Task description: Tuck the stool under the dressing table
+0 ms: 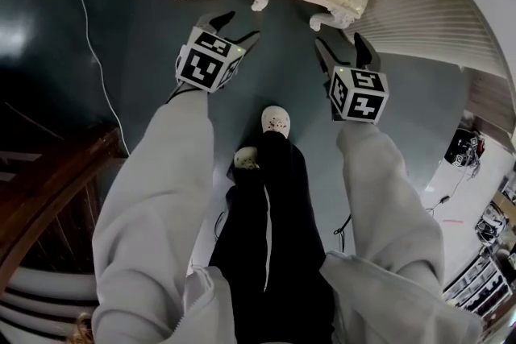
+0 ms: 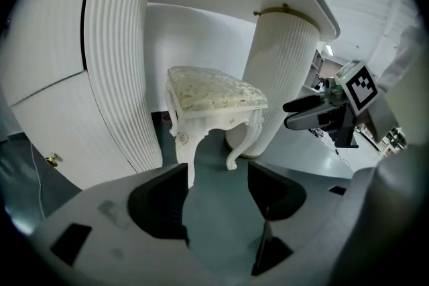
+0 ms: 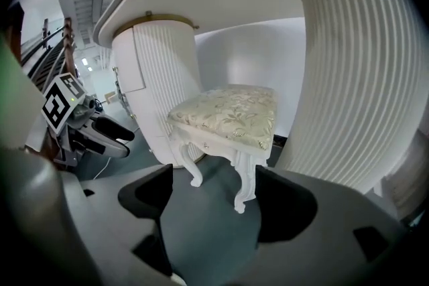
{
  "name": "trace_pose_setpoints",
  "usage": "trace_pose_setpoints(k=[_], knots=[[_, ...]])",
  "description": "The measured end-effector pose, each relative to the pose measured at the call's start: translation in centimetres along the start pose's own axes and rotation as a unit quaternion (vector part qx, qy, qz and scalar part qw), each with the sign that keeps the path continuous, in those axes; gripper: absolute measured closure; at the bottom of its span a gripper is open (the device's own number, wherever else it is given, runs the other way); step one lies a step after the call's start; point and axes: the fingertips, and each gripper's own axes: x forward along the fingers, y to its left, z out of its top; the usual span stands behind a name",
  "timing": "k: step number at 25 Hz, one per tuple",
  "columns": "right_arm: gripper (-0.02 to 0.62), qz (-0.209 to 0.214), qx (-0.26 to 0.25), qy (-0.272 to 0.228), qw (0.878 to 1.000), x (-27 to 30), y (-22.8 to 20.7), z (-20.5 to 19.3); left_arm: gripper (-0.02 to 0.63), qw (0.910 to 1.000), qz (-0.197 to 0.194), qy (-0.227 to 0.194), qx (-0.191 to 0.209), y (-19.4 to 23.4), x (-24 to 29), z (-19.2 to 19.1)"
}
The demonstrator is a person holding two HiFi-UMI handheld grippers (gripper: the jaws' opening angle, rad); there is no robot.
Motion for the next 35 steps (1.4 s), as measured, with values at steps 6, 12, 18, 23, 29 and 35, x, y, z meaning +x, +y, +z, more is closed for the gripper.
trace_pose_setpoints(k=[6, 12, 18, 23, 29, 35], knots=[[0.179, 0.004, 0.020, 0.007, 1.000, -2.5, 1.7, -0.3, 0.340, 0.9996, -0.011, -0.001, -0.025, -2.2, -2.3, -0.5], [0.192, -0.001, 0.057, 0.015, 0.998, -5.7, 3.0, -1.8, 0.375, 0.9968, -0.006, -0.010, -0.079, -4.2, -5.2, -1.4], [0.218, -0.013, 0.091, 0.014, 0.996, -9.6, 3.7, -2.8, 0.427, 0.9901, 0.019, -0.034, -0.135, -5.8, -9.0, -2.4], [0.232, -0.007, 0.080, -0.011, 0.997, -12.5, 4.9, -0.6, 0.453, 0.9856, 0.038, -0.064, -0.152, -7.2, -12.1, -1.7], [0.273, 0.013, 0.061, -0.033, 0.998, -16.7, 7.0, 2.6, 0.493, 0.9816, 0.065, -0.102, -0.148, -9.0, -16.5, 0.9], [0.304, 0.049, 0.057, -0.026, 0.997, -20.3, 9.2, 4.0, 0.514, 0.9812, 0.076, -0.116, -0.134, -11.0, -20.1, 2.3]])
